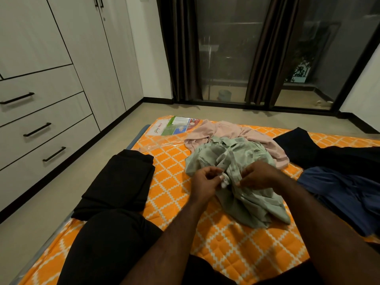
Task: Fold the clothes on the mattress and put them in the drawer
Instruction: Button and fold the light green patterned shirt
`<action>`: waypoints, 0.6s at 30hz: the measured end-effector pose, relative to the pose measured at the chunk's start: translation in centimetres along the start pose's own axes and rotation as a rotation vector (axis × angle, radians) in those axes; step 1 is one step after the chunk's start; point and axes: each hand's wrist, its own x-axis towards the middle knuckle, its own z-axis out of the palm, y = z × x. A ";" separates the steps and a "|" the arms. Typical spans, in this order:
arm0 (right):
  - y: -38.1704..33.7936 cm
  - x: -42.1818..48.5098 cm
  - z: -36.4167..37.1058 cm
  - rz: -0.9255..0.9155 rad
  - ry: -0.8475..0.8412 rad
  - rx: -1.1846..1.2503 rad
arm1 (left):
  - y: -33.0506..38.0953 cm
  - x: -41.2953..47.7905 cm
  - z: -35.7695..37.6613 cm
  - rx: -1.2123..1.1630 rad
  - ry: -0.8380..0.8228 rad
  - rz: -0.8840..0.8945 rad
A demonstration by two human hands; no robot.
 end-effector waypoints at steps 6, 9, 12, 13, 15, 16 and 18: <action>-0.1 -0.2 0.6 -0.099 0.049 0.146 | 2.5 0.2 0.4 0.052 0.072 0.298; -0.7 -0.5 0.8 -0.199 0.160 0.214 | 2.0 0.8 -0.1 0.417 0.089 0.484; -1.1 -0.7 1.5 -0.239 0.260 0.241 | 1.2 0.8 -0.2 0.457 0.074 0.414; -1.1 -0.8 1.8 -0.239 0.279 0.251 | 1.1 0.7 -0.1 0.410 0.061 0.355; -1.1 -0.7 2.5 -0.222 0.289 0.286 | 1.0 0.7 -0.1 0.309 0.021 0.243; -1.1 -0.7 2.7 -0.209 0.286 0.303 | 0.9 0.5 -0.1 0.264 0.001 0.191; -1.1 -0.6 3.0 -0.197 0.278 0.334 | 1.0 0.4 -0.1 0.176 -0.011 0.098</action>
